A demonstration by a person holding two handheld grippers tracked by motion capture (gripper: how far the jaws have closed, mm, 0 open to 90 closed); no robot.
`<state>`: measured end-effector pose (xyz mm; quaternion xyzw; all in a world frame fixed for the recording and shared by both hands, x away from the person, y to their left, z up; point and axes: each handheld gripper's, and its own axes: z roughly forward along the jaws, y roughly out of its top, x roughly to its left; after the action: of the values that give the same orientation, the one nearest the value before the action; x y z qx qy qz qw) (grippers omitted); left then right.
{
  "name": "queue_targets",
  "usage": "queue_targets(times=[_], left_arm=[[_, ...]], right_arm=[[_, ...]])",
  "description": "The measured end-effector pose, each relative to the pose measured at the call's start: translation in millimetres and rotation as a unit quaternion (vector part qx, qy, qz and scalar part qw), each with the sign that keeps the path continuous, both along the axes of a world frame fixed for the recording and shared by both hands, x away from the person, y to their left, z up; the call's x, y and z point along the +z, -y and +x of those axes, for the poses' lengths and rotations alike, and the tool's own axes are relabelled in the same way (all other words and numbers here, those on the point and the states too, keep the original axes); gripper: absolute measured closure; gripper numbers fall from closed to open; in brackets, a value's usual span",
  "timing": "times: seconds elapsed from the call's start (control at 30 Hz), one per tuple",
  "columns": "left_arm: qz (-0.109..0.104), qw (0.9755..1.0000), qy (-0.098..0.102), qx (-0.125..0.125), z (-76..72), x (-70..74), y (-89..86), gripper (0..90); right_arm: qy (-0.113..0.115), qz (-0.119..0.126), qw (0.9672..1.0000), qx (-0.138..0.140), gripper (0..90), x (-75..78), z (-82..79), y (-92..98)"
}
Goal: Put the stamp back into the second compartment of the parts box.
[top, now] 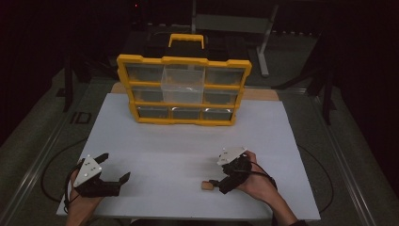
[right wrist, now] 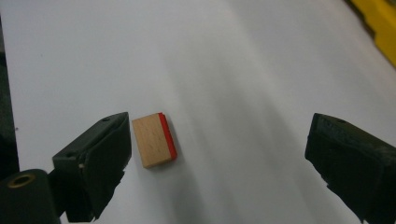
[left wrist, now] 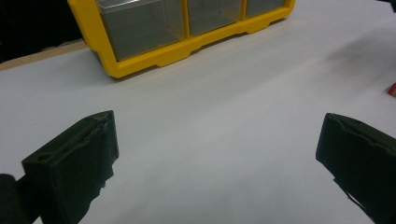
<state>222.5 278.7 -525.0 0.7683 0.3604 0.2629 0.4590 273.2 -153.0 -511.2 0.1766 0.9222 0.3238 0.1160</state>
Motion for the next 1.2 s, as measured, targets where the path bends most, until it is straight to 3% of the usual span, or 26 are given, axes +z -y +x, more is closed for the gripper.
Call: queue_targets(times=[0.53, 0.77, 0.83, 0.9, 0.97, 1.2], left_arm=[[0.000, 1.0000, -0.001, -0.003, 0.0, -0.4, 0.9, 0.0], [0.002, 1.0000, -0.003, -0.004, 0.2, -0.8, 1.2, 0.0], [0.002, 1.0000, -0.003, -0.005, 0.2, -0.9, 1.2, 0.0], [0.002, 1.0000, -0.003, -0.005, 0.1, -0.9, 1.3, 0.0], [0.001, 1.0000, -0.003, -0.005, 0.1, -0.9, 1.2, 0.0], [0.004, 1.0000, -0.003, -0.005, 0.4, -1.6, 1.9, 0.0]], right_arm=[[-0.028, -0.047, 0.9983, 0.020, 7.3, -18.7, 5.3, -19.3], [-0.063, -0.078, 0.9939, 0.045, 13.9, -29.6, 8.2, -27.9], [-0.072, -0.081, 0.9929, 0.050, 18.1, -32.0, 7.0, -30.7], [-0.078, -0.080, 0.9906, 0.079, 27.6, -34.3, 8.7, -32.2], [-0.096, -0.083, 0.9888, 0.079, 36.4, -35.3, 5.5, -35.4], [-0.087, -0.087, 0.9882, 0.091, 58.3, -34.4, 6.3, -34.8]])
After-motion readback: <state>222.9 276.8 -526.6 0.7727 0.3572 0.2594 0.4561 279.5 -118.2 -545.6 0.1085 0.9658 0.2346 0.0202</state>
